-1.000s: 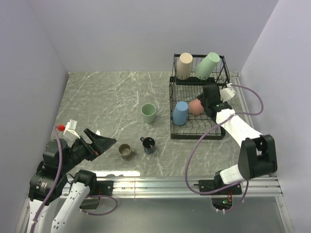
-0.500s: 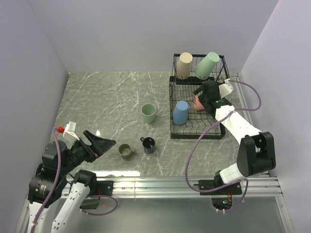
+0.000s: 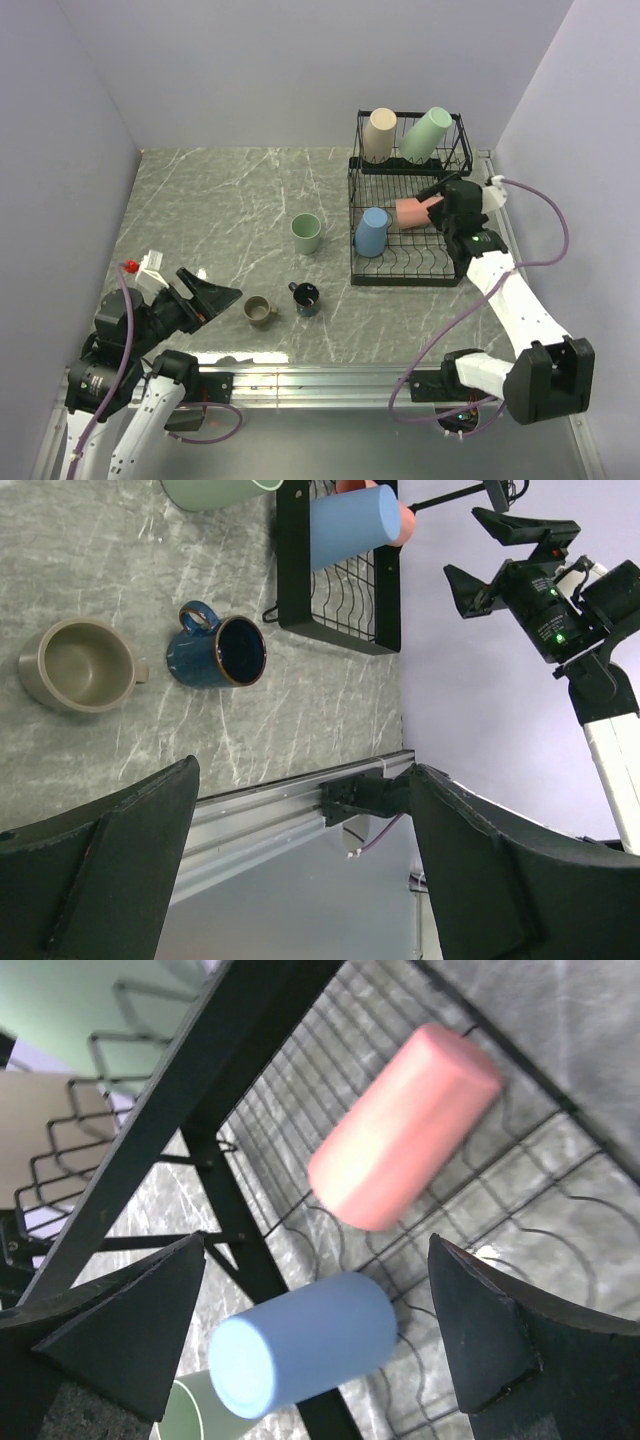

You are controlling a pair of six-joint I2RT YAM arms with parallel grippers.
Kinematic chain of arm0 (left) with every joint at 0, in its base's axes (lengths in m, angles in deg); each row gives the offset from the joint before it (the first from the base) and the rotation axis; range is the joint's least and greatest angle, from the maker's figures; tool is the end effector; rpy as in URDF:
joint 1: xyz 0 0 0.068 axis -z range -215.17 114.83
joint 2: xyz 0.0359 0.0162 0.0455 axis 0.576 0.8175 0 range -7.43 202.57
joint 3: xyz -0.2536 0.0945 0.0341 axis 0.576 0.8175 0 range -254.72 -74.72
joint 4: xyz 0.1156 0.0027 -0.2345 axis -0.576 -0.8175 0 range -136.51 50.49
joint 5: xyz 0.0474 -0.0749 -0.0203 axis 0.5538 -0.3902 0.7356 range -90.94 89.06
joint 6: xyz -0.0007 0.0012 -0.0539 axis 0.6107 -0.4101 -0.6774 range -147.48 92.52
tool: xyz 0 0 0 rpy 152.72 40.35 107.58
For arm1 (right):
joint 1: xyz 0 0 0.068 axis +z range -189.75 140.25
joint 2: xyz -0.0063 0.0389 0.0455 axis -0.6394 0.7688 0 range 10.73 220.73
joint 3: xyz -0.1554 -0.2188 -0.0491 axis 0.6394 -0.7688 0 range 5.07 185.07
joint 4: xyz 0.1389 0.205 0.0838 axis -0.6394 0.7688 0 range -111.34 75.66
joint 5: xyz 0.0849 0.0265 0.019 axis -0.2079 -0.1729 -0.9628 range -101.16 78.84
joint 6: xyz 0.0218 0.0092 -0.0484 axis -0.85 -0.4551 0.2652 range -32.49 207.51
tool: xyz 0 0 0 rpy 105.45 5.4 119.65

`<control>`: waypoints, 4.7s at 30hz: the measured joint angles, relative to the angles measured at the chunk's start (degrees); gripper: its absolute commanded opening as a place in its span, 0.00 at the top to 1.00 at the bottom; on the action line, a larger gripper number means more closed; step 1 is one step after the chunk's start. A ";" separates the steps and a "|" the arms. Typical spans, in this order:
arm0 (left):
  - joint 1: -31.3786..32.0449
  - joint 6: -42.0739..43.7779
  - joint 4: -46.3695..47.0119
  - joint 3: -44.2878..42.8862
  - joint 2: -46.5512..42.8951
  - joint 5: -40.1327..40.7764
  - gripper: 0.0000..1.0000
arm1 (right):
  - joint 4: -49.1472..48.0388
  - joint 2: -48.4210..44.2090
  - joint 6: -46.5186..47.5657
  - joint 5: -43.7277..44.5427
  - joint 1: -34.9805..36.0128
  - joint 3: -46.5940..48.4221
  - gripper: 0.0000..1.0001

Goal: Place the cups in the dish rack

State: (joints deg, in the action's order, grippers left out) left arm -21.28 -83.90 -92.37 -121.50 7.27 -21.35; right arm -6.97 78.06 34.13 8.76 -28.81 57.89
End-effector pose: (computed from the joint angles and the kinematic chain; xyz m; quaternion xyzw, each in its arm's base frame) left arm 0.0366 -0.0219 0.3234 -0.2001 0.7914 -0.4410 0.3731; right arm 0.2621 0.0383 0.3019 0.3890 0.7588 0.1404 0.5032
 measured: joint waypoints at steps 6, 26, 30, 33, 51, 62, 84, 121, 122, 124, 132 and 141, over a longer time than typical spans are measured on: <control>0.00 -0.04 0.33 1.97 -0.85 -0.68 0.09 | -1.29 -0.42 0.00 -6.97 -8.35 -4.11 0.01; 0.00 -0.28 -2.97 3.23 -6.03 -0.24 0.09 | -15.12 9.27 -5.20 -21.05 -15.93 -8.26 0.01; 0.00 -0.28 -4.22 3.34 -6.51 -0.04 0.09 | -14.75 9.92 -5.75 -20.50 -16.02 -8.26 0.01; 0.00 -0.28 -4.66 3.48 -6.56 -0.04 0.09 | -14.97 9.92 -5.99 -19.85 -16.02 -8.31 0.01; 0.00 0.28 -6.01 3.96 -5.05 -0.55 0.09 | -26.84 16.98 -10.27 -18.21 -16.09 -12.15 0.00; 0.00 1.29 -9.03 4.50 -5.16 -1.95 0.09 | -38.14 21.88 -13.68 -16.50 -16.00 -14.56 0.00; 0.00 1.29 -6.08 7.32 -5.14 -2.89 0.09 | -34.14 16.02 -9.49 -16.50 -16.06 -14.27 1.00; 0.00 -1.77 -6.16 7.98 -9.33 -2.08 0.10 | 1.18 14.53 20.65 15.28 1.09 7.85 1.00; 0.00 -1.77 -6.49 7.89 -9.38 -2.05 0.10 | 1.25 14.60 20.92 15.54 1.40 7.85 1.00; 0.00 -1.77 -6.69 7.80 -9.38 -1.95 0.10 | 1.27 14.56 21.11 15.63 1.70 7.82 1.00; 0.00 -1.75 -7.02 7.76 -9.35 -1.70 0.09 | 1.09 9.88 20.61 15.02 1.70 4.22 0.99; 0.00 -1.11 -4.31 7.78 -6.82 -1.75 0.09 | 3.19 0.52 20.06 12.39 1.95 4.81 0.52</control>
State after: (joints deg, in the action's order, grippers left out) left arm -21.28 -85.01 -96.67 -113.72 0.45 -23.10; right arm -3.78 78.58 54.19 21.15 -26.86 62.70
